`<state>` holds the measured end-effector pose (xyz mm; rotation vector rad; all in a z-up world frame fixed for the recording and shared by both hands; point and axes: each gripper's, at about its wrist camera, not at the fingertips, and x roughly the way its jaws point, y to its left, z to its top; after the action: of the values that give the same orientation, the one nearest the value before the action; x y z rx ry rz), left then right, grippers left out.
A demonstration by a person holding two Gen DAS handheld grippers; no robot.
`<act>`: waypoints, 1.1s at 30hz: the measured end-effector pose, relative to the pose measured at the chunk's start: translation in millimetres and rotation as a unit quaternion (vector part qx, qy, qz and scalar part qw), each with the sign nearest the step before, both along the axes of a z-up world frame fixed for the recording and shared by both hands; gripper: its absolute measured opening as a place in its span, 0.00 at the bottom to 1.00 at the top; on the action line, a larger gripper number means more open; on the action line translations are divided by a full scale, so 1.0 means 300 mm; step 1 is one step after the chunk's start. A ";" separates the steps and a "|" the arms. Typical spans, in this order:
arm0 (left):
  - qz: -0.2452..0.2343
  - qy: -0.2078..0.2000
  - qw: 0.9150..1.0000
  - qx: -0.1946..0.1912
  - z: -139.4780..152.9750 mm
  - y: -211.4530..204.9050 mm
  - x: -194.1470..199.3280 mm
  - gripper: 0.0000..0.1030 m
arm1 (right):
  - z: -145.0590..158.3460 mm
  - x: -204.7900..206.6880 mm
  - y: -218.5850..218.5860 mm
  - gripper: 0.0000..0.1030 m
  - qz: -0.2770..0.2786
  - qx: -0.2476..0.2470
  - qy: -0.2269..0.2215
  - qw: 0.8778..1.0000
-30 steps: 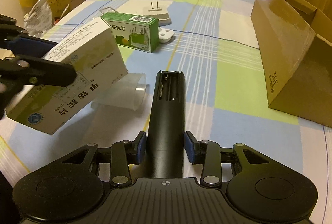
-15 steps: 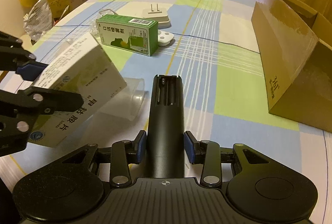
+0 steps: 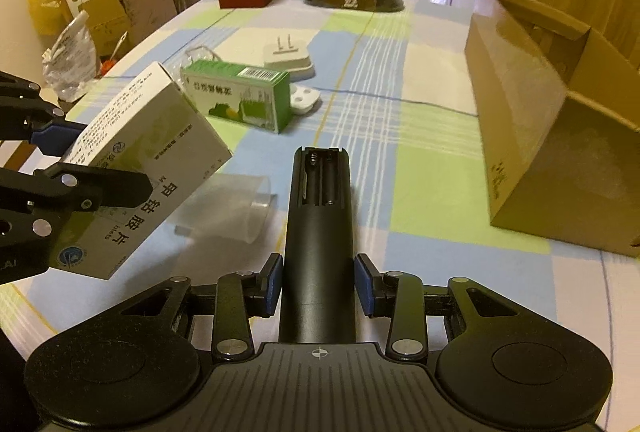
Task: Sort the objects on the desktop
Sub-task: 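Carry the black tube with the right tool while the left carries the white box to the cardboard box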
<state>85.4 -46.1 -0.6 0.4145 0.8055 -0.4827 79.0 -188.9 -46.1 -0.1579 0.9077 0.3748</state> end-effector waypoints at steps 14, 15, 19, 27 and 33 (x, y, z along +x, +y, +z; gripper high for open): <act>-0.026 -0.030 0.999 -0.001 0.109 -0.098 0.012 0.20 | 0.144 -0.005 -0.111 0.36 -0.031 0.010 -0.037 0.999; -0.029 -0.032 0.999 -0.001 0.116 -0.109 0.014 0.20 | 0.158 -0.005 -0.122 0.36 -0.033 0.011 -0.041 0.999; -0.044 -0.040 0.998 -0.004 0.151 -0.163 0.026 0.20 | 0.224 0.003 -0.167 0.36 -0.045 0.019 -0.058 0.997; -0.086 -0.066 0.994 -0.028 0.268 -0.353 0.124 0.20 | 0.380 0.071 -0.311 0.36 -0.080 0.031 -0.105 0.991; -0.123 -0.098 0.986 -0.056 0.382 -0.570 0.265 0.20 | 0.449 0.208 -0.508 0.36 -0.127 0.024 -0.131 0.983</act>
<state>164.8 -217.3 113.9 0.4526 0.5351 -0.7028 141.4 -341.3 88.6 -0.0432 0.6477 0.1339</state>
